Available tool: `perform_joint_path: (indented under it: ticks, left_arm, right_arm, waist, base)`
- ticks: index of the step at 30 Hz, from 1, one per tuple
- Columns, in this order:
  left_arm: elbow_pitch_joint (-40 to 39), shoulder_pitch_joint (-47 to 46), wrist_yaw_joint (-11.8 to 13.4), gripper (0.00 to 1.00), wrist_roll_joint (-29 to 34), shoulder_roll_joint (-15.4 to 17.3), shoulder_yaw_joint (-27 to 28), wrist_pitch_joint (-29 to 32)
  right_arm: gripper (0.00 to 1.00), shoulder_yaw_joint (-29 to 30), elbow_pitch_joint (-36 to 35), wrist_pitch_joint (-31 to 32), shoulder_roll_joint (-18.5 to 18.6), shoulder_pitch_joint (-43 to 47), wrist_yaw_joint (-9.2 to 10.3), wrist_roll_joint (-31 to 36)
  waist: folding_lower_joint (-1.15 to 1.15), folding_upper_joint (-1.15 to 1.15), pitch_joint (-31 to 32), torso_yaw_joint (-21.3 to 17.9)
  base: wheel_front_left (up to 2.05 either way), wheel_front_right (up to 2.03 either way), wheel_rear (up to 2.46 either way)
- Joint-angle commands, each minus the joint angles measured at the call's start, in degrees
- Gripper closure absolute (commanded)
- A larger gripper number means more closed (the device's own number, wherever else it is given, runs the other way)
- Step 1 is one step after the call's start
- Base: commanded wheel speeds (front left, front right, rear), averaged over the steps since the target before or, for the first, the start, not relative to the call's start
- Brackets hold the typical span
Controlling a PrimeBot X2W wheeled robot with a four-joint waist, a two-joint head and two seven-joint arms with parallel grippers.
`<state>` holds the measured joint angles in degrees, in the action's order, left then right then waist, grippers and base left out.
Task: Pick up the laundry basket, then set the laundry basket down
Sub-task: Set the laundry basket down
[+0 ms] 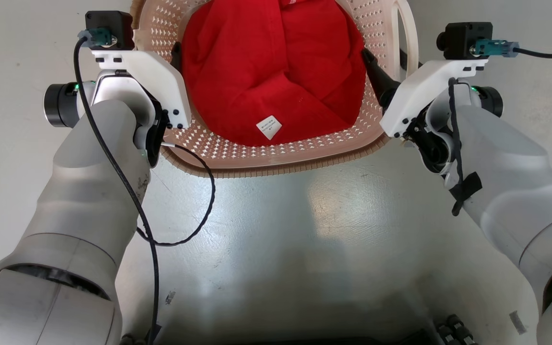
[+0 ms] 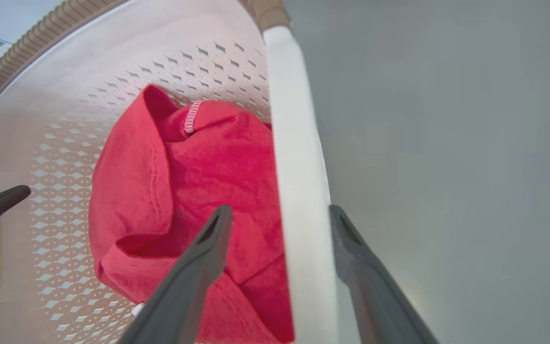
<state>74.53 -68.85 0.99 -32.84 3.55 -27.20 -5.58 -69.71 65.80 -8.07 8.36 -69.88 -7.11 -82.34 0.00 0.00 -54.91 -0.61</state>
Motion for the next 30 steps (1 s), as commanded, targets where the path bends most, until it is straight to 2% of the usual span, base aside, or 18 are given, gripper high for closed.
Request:
perform_joint_path:
  ticks: [1, 12, 21, 30]
  left_arm:
    - [-0.6, -0.2, 0.3, 0.0, -0.7, 1.8, 0.4, -0.5]
    - [-0.6, 0.9, 0.9, 0.0, -1.6, 2.7, 0.1, 2.1]
    - [-0.6, 3.0, 0.5, 0.0, -2.5, 3.5, 0.2, 1.5]
    - [-0.6, 5.6, -1.2, 0.0, -3.4, 4.0, 0.4, -2.7]
  right_arm:
    - [0.0, -0.3, 0.2, -0.7, -0.3, 1.8, -0.37, -0.6]
    - [0.0, -0.5, 1.9, -0.9, -1.0, 2.0, -0.37, -1.1]
    - [0.0, -0.8, 2.3, -1.2, -0.8, 3.2, -0.37, -1.3]
    - [0.0, -1.2, 1.9, -2.8, -0.3, 4.9, -0.37, -0.9]
  waist:
    - [0.0, 0.0, 0.0, 0.0]
    - [0.0, 0.0, 1.0, -0.3]
    - [0.0, 0.0, 3.1, -0.8]
    - [0.0, 0.0, 6.7, -1.4]
  base:
    - [0.0, 0.0, 0.0]
    - [0.0, 0.0, 0.0]
    - [0.0, 0.0, 0.0]
    - [0.0, 0.0, 0.0]
